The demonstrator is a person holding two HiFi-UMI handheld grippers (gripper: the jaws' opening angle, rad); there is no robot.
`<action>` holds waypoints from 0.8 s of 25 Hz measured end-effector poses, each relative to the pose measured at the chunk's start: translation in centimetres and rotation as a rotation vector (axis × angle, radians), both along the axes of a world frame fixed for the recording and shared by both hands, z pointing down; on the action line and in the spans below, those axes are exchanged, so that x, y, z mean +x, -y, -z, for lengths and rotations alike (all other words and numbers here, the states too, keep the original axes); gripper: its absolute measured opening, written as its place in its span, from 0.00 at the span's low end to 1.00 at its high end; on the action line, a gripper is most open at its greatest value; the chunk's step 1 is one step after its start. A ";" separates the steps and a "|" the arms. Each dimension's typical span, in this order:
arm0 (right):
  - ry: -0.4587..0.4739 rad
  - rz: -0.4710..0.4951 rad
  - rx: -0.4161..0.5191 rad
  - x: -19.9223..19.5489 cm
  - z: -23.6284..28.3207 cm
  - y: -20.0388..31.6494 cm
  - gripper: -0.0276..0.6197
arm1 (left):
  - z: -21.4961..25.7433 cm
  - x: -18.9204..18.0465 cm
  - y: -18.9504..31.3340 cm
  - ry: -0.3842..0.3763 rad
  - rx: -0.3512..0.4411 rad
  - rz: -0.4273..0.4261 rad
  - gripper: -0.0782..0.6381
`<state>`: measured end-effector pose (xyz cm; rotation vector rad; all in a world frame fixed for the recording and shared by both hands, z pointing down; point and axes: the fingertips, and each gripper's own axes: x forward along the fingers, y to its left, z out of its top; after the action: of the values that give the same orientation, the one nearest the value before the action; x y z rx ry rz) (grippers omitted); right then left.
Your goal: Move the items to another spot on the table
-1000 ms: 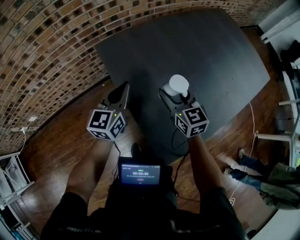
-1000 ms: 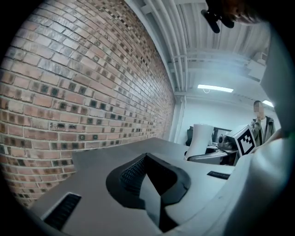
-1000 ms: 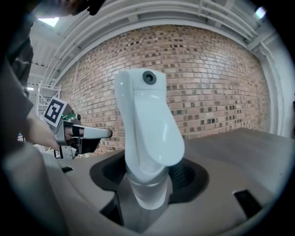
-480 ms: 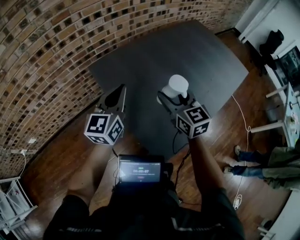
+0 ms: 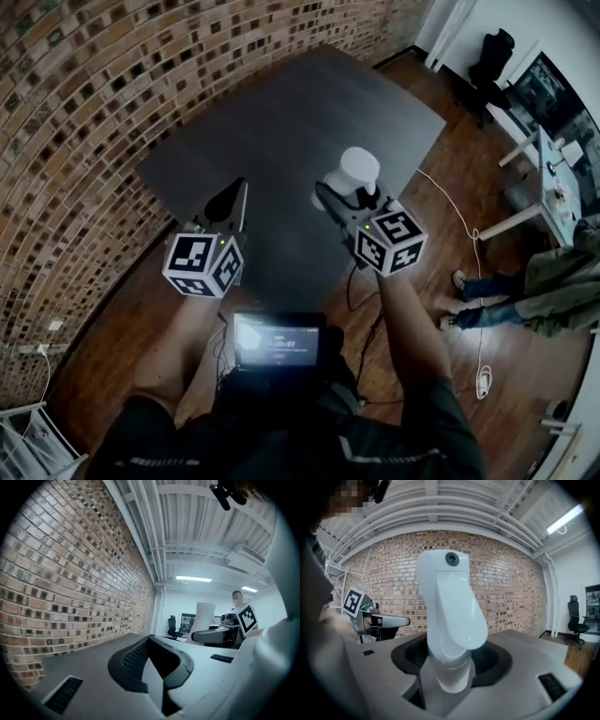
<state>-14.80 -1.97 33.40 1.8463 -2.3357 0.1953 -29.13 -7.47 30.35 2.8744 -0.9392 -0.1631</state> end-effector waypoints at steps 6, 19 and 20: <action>0.006 -0.006 -0.002 7.1 1.1 -4.1 0.47 | 1.0 5.8 -3.1 0.014 -0.007 0.047 0.10; 0.012 0.146 0.000 21.2 1.3 -8.8 0.47 | -0.1 20.0 -9.7 0.056 -0.029 0.188 0.10; 0.012 0.148 -0.001 22.0 1.4 -8.8 0.47 | 0.0 20.9 -9.7 0.060 -0.029 0.188 0.10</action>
<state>7.24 6.79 32.04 1.6675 -2.4668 0.1896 -8.23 2.26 30.32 2.7762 -1.2124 -0.0794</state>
